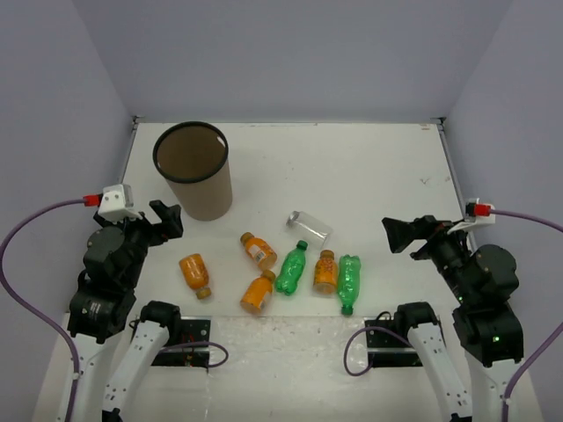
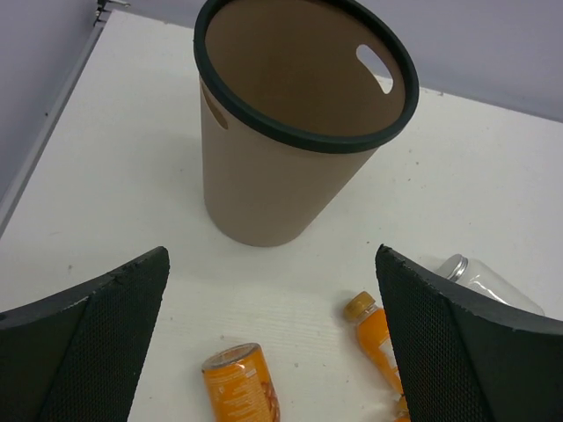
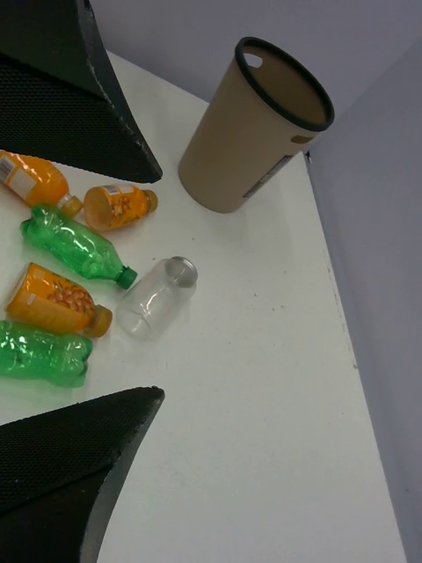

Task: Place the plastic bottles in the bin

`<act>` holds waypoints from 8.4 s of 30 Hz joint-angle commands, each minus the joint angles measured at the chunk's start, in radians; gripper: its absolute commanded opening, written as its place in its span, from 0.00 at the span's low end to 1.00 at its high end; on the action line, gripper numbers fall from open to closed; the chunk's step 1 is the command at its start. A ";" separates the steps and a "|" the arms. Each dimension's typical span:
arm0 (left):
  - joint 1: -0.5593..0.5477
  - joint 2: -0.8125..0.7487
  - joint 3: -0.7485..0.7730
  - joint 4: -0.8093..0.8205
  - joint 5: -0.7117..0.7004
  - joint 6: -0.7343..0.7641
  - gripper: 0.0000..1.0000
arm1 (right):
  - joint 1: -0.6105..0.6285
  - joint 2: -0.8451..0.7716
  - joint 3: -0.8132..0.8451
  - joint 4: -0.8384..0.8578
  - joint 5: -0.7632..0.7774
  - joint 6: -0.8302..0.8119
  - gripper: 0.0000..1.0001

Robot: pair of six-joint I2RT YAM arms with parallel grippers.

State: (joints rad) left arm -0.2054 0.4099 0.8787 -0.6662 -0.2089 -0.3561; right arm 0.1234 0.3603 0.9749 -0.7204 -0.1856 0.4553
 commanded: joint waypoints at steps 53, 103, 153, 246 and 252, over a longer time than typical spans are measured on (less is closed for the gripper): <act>-0.011 -0.042 -0.101 0.146 0.123 -0.021 1.00 | 0.568 1.312 0.225 0.102 0.357 -0.554 0.27; -0.710 0.538 0.160 0.852 0.374 -0.069 0.00 | 0.562 0.474 -0.053 0.601 -0.410 -0.209 0.99; -0.200 0.583 0.232 0.103 -0.096 -0.032 1.00 | 0.536 0.696 -0.305 -0.029 0.382 0.341 0.79; -0.198 0.767 0.525 0.063 -0.331 -0.057 1.00 | 0.732 0.693 -0.309 0.108 0.385 0.402 0.99; -0.212 0.643 0.424 0.051 -0.216 -0.050 1.00 | 0.782 0.874 -0.328 0.134 0.376 0.427 0.88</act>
State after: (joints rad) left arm -0.4126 1.0729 1.3434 -0.5922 -0.4995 -0.4324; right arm 0.8768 1.1683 0.6579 -0.5983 0.1577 0.8310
